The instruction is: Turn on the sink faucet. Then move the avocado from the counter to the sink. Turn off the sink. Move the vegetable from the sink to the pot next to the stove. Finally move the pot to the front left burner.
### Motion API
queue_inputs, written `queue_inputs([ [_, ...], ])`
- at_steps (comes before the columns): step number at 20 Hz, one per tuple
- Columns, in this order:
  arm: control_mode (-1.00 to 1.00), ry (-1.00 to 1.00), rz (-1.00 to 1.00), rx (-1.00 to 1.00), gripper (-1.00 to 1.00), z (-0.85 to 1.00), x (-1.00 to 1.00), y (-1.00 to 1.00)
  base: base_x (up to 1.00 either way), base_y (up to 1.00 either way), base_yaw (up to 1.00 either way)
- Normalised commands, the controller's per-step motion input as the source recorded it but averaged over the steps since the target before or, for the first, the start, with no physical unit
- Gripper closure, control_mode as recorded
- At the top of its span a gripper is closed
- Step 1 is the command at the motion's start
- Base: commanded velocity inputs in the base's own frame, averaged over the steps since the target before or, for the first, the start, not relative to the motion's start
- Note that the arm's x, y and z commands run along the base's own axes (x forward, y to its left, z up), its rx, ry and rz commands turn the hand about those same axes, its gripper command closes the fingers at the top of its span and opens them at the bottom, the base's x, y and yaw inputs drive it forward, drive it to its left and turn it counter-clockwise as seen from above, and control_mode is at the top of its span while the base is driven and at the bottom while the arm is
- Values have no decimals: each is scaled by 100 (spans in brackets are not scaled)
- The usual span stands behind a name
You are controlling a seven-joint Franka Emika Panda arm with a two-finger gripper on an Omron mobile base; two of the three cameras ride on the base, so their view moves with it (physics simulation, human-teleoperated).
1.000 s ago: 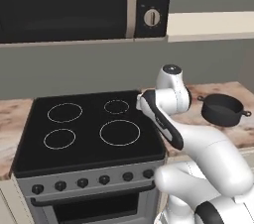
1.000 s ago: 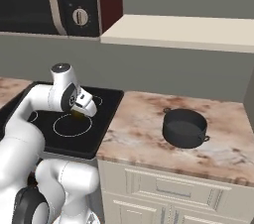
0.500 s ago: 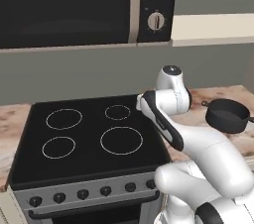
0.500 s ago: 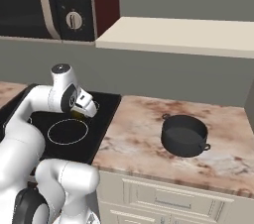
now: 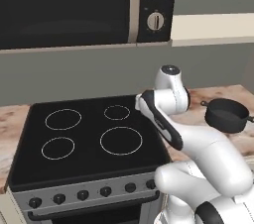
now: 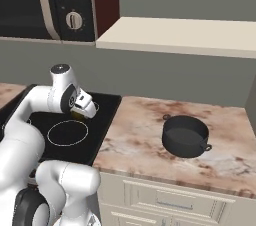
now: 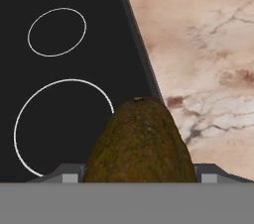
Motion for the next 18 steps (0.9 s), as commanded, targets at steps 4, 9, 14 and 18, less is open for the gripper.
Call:
queue_inputs([
  [4,-100,-1,-6,0,100,-4,0,-6,0,0,0],
  [9,-100,-1,-8,1,100,0,0,-69,0,0,0],
  [14,-100,-1,-8,2,100,2,-7,-78,0,0,0],
  [18,-100,0,-11,0,100,1,-17,-66,0,0,0],
])
